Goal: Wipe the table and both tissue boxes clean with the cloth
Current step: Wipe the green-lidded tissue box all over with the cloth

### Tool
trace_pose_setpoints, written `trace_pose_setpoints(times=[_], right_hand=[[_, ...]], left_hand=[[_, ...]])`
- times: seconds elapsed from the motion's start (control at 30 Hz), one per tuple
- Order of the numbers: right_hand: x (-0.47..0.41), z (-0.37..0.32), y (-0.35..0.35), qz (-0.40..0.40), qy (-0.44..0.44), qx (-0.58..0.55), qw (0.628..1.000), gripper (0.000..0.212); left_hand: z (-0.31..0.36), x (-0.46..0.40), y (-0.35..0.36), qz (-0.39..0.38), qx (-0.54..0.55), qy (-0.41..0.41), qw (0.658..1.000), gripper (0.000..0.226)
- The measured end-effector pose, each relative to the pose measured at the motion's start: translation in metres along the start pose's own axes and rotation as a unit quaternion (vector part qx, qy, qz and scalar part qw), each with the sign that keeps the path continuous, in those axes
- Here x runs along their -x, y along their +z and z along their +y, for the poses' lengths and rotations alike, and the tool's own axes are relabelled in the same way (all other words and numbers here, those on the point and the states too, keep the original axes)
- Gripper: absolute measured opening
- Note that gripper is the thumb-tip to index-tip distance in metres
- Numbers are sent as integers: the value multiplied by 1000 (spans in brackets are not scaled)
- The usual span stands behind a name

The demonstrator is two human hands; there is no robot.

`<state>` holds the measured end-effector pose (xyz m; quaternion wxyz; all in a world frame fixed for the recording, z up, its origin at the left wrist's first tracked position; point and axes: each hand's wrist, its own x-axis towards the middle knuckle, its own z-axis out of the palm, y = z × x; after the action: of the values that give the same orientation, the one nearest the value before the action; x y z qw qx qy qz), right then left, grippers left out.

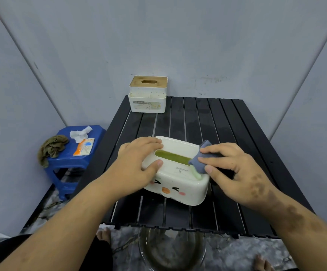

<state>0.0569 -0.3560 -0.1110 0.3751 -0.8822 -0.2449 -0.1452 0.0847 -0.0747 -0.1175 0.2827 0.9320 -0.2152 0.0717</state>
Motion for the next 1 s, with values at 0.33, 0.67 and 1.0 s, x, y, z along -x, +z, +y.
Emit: trace_pose_setpoints(times=[0.33, 0.67, 1.0], right_hand=[[-17, 2, -6, -34, 39, -5, 999, 23], [-24, 6, -12, -43, 24, 32, 998, 21], [-14, 4, -8, -3, 27, 53, 998, 23]], left_hand=[[-6, -4, -4, -26, 23, 20, 999, 58], [-5, -2, -2, -33, 30, 40, 998, 56], [-4, 1, 0, -38, 8, 57, 998, 61]])
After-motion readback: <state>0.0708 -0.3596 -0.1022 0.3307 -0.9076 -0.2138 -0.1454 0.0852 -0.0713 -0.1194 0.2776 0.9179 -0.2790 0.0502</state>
